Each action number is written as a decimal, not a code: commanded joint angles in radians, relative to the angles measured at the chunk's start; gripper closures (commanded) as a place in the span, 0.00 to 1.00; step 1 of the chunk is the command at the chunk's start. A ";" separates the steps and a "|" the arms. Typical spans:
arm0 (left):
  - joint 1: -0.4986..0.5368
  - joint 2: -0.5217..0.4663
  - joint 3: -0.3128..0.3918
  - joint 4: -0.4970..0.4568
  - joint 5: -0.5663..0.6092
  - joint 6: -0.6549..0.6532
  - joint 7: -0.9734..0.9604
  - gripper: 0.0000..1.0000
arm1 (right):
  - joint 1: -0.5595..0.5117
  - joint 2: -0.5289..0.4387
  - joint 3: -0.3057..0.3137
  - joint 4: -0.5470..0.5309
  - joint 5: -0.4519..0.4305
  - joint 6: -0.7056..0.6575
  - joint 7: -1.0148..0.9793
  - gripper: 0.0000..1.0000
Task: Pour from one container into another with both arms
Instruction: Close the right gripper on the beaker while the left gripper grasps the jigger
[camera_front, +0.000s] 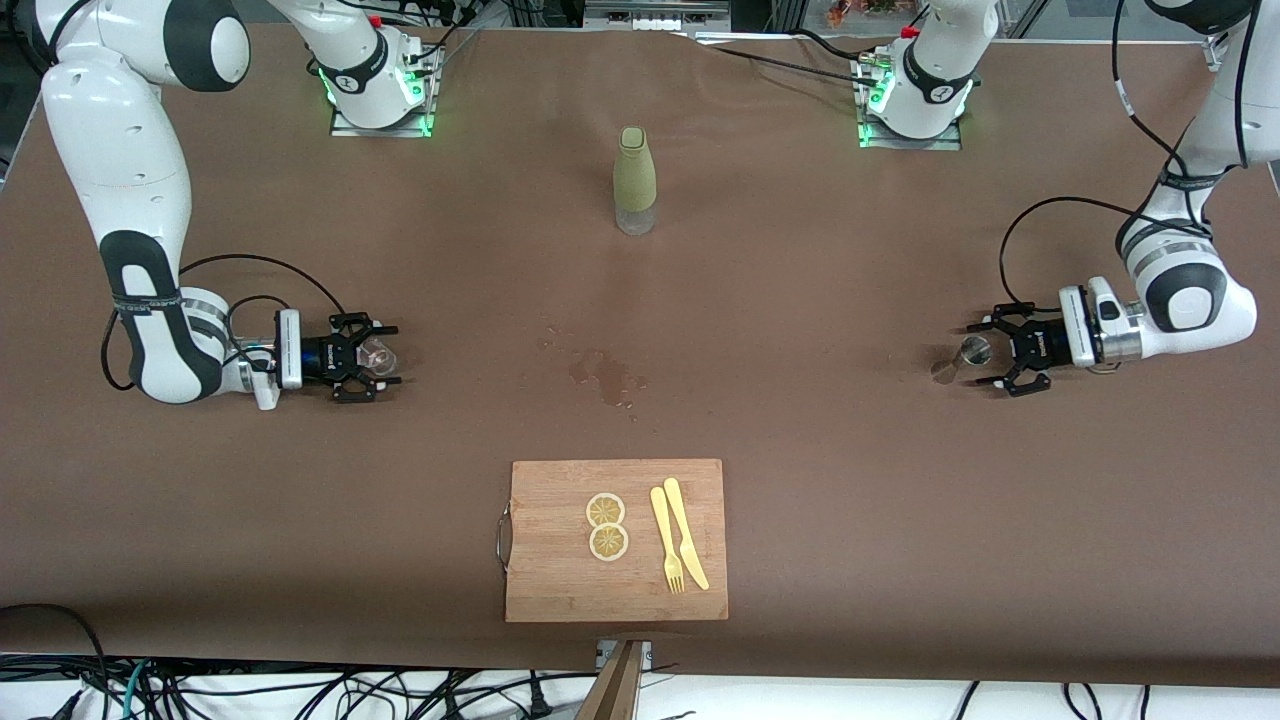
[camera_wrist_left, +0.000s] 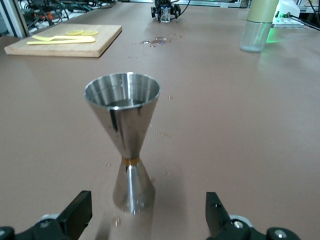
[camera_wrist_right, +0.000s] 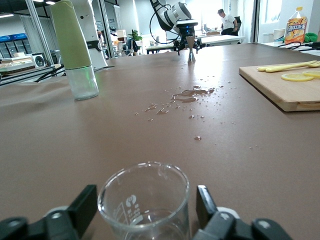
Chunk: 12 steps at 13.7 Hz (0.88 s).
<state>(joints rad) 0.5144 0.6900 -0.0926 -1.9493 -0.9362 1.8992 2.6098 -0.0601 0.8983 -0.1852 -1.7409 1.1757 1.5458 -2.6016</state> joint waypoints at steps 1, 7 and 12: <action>-0.028 0.020 0.007 0.023 -0.043 -0.019 0.068 0.00 | -0.006 0.016 0.006 0.020 0.016 -0.015 -0.005 0.52; -0.040 0.026 0.007 0.024 -0.090 -0.028 0.105 0.00 | -0.006 0.018 0.006 0.021 0.016 -0.032 0.035 0.81; -0.054 0.028 0.007 0.024 -0.092 -0.060 0.125 0.09 | -0.004 0.011 0.042 0.087 0.016 -0.136 0.191 0.85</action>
<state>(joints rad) 0.4756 0.7027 -0.0945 -1.9429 -0.9963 1.8700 2.6970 -0.0597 0.8994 -0.1649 -1.7102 1.1775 1.4489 -2.4754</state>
